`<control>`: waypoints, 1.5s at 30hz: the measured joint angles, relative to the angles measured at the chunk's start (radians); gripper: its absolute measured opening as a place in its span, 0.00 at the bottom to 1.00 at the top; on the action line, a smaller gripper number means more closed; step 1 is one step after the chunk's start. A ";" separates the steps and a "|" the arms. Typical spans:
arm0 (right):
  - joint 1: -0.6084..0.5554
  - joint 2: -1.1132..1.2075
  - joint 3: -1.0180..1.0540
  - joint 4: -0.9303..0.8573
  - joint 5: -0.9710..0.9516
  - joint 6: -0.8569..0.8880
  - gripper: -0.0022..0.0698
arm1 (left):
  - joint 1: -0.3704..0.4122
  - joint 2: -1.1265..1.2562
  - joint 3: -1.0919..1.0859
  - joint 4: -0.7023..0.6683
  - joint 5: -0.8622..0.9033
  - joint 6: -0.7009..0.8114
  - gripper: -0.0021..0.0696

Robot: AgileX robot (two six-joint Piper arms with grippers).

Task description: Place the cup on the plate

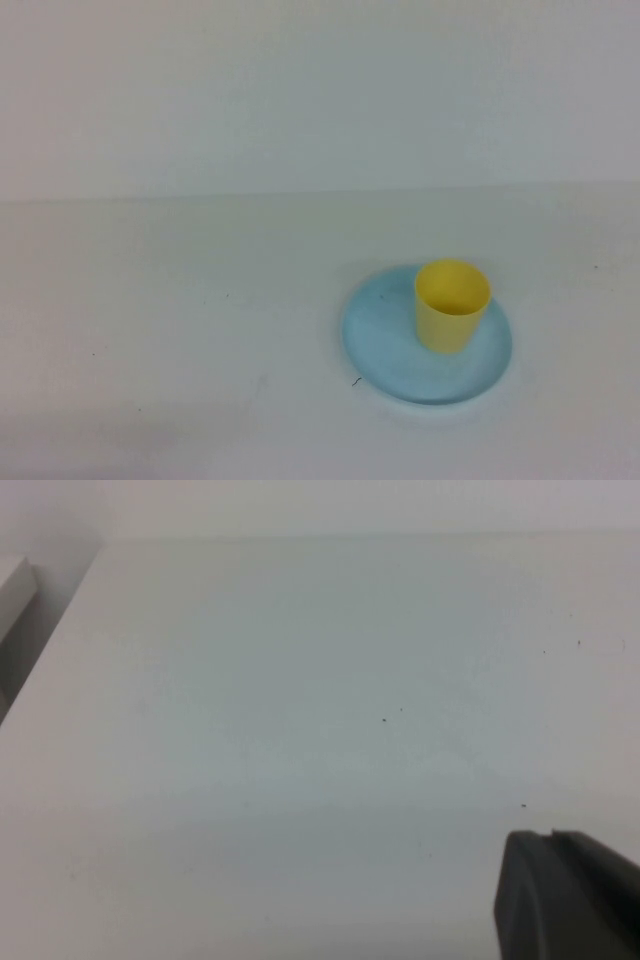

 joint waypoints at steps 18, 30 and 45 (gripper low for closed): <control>-0.033 -0.408 0.813 -0.062 -0.661 -0.069 0.03 | 0.000 0.000 0.000 0.000 0.000 0.000 0.03; -0.029 -0.488 1.492 -0.023 -0.923 -0.016 0.03 | 0.000 0.001 0.000 0.000 0.000 0.000 0.03; -0.029 -0.606 1.772 0.015 -0.999 -0.006 0.03 | 0.000 0.001 0.000 0.000 0.002 0.000 0.03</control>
